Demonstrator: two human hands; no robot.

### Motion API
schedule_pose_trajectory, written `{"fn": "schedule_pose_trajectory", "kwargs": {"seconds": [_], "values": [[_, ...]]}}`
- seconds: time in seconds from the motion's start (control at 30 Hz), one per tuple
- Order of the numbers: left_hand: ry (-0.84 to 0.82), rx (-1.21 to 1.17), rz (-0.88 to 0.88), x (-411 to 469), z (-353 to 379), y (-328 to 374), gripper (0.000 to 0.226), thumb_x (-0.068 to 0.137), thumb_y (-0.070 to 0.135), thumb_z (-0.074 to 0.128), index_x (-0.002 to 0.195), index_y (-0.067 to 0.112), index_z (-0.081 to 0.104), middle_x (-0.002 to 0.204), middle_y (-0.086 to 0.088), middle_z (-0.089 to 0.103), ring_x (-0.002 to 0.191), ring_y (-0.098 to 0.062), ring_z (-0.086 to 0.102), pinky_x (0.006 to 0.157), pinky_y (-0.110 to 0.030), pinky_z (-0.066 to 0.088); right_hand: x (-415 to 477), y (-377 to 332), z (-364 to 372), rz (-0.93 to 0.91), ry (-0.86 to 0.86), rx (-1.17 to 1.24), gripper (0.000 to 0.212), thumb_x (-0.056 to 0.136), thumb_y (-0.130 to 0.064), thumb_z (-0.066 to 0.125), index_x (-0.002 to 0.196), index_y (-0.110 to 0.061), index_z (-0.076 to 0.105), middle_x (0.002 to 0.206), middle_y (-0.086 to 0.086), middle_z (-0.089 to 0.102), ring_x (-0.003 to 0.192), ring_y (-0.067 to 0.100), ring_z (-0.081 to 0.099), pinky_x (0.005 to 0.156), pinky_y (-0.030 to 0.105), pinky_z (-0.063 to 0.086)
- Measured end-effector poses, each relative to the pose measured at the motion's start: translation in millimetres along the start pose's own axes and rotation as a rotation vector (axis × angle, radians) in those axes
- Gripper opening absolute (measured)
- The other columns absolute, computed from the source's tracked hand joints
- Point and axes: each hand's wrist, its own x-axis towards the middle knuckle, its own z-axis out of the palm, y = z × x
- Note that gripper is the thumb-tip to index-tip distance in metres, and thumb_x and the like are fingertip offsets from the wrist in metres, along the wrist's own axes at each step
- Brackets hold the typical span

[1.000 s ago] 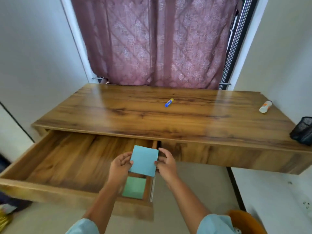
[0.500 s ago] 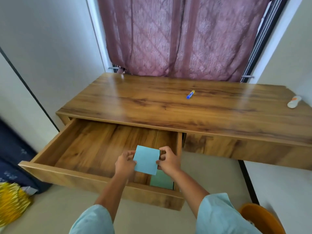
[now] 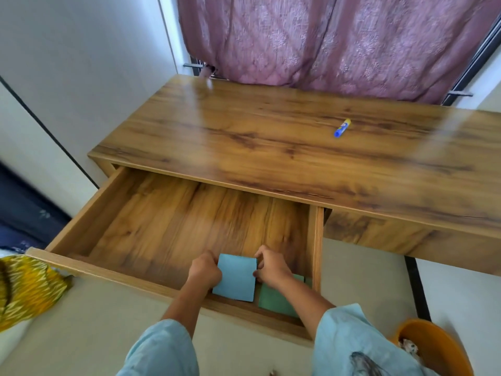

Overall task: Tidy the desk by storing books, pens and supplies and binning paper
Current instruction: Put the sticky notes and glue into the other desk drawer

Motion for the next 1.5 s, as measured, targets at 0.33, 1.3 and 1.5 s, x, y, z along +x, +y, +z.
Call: {"fn": "schedule_pose_trajectory", "kwargs": {"seconds": [0.33,1.3,1.5], "values": [[-0.073,0.226,0.116,3.9,7.0,-2.6,0.033,0.08,0.009,0.065,0.112,0.011,0.056,0.112,-0.009,0.061,0.105,-0.024,0.059,0.08,-0.029,0.049,1.2,-0.2,-4.1,-0.028,-0.054,-0.346,0.03,0.083,-0.017,0.07,0.11,-0.019,0.056,0.124,0.002,0.056,0.109,0.023,0.055,0.087,0.038,0.051],[-0.069,0.693,0.615,-23.2,-0.4,-13.5,0.03,0.09,0.027,0.057,0.118,0.017,0.055,0.12,-0.004,0.058,0.108,-0.021,0.058,0.083,-0.03,0.05,-68.0,2.9,26.6,0.191,0.06,-0.332,0.071,0.094,-0.02,0.057,0.151,-0.033,0.017,0.16,0.001,0.012,0.145,0.031,0.013,0.118,0.046,0.022],[-0.132,0.581,0.708,-45.9,11.7,22.1,0.023,0.09,0.03,0.055,0.109,0.018,0.06,0.114,-0.005,0.062,0.105,-0.024,0.059,0.083,-0.034,0.05,-82.9,-0.3,17.6,0.136,0.053,-0.174,0.06,0.093,-0.02,0.057,0.148,-0.018,0.033,0.159,0.005,0.016,0.147,0.027,0.014,0.118,0.035,0.018]]}}
